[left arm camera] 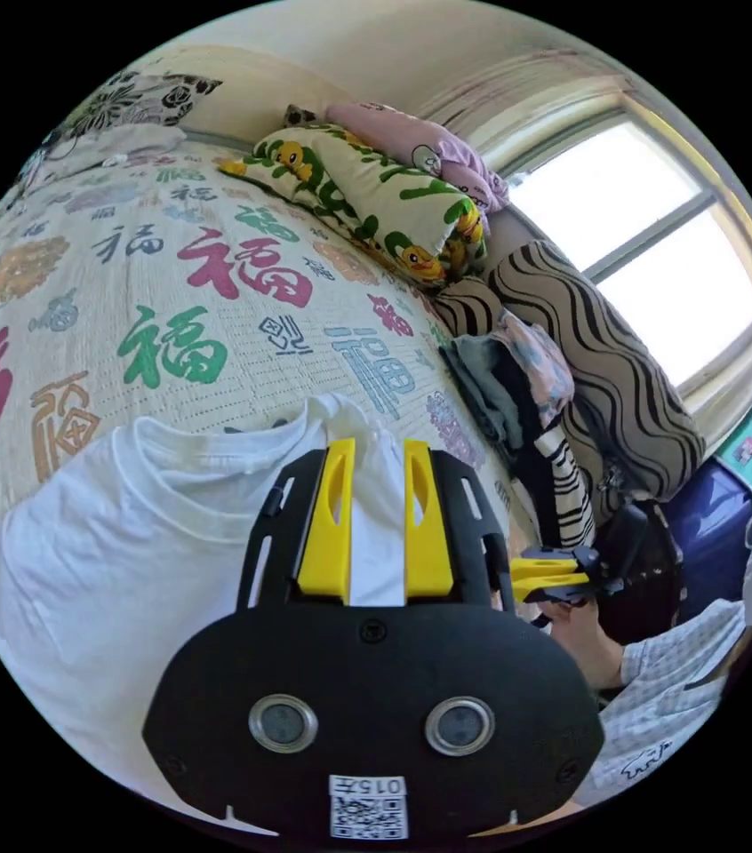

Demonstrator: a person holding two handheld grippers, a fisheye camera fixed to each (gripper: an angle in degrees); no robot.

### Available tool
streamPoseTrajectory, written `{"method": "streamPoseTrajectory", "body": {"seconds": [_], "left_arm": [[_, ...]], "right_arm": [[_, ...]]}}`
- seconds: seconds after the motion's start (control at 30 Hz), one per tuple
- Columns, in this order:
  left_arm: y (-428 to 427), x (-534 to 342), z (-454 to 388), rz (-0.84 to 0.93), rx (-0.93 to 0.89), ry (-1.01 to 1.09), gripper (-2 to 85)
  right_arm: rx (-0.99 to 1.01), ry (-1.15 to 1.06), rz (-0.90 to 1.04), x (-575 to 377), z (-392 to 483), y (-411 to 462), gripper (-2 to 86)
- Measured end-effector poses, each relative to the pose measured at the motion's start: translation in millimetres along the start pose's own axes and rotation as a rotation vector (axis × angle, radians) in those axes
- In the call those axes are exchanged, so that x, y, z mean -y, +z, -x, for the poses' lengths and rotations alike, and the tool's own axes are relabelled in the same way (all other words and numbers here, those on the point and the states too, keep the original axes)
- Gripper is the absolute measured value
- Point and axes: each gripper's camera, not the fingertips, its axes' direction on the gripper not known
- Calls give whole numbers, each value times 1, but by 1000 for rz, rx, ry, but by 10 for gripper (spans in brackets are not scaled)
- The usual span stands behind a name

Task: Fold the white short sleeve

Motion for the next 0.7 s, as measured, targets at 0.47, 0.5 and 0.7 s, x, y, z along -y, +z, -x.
{"method": "streamPoseTrajectory", "body": {"seconds": [0.47,0.5,0.7], "left_arm": [[-15,-61,-46,259,186,119,63],[-20,-63,-59,267,204,180,69],[-30,-83,-91,336,348,328,70]], "right_arm": [[48,-34,250,3,21,77,17],[38,-20,196,6,22,75,41],[-151,-80,231,17,44,116,73]]}}
